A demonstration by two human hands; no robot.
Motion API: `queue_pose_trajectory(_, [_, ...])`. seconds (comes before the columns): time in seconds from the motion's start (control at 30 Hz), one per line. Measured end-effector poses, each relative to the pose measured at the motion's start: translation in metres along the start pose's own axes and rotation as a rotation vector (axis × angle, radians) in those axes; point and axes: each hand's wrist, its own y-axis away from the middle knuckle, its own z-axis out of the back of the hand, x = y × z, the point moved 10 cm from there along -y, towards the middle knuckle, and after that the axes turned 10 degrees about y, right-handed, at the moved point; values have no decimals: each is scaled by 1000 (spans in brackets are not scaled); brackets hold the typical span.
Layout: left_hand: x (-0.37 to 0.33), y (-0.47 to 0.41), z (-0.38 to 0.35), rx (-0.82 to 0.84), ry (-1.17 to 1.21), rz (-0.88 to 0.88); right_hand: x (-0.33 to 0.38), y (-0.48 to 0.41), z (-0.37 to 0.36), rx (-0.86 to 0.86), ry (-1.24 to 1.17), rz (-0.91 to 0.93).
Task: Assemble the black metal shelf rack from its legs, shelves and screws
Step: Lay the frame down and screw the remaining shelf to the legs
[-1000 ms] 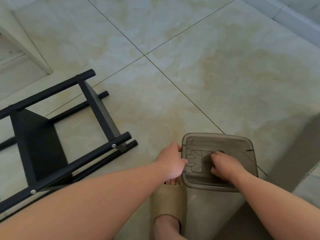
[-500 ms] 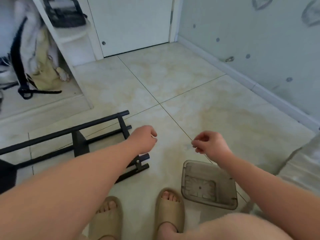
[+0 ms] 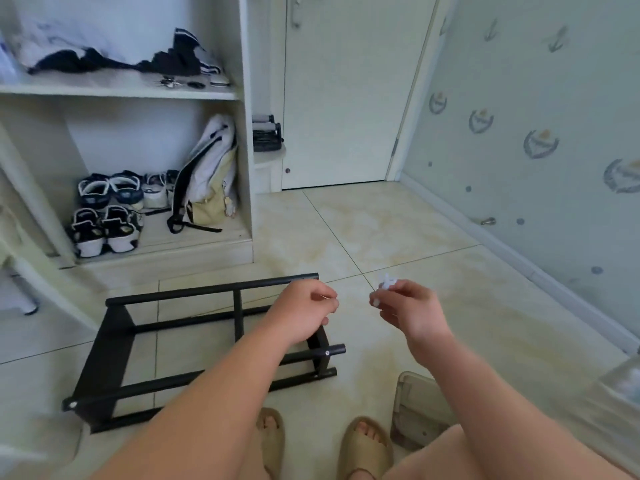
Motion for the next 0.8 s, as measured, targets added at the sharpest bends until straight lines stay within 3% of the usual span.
queue_pose_trajectory(0.3, [8, 12, 23, 81, -174, -34, -4, 8, -23, 81, -57, -45])
queue_pose_trajectory(0.63, [3, -19, 8, 123, -223, -98, -14, -23, -55, 210, 169, 4])
queue_pose_trajectory(0.8, [17, -50, 9, 117, -392, -86, -39, -53, -66, 228, 408, -17])
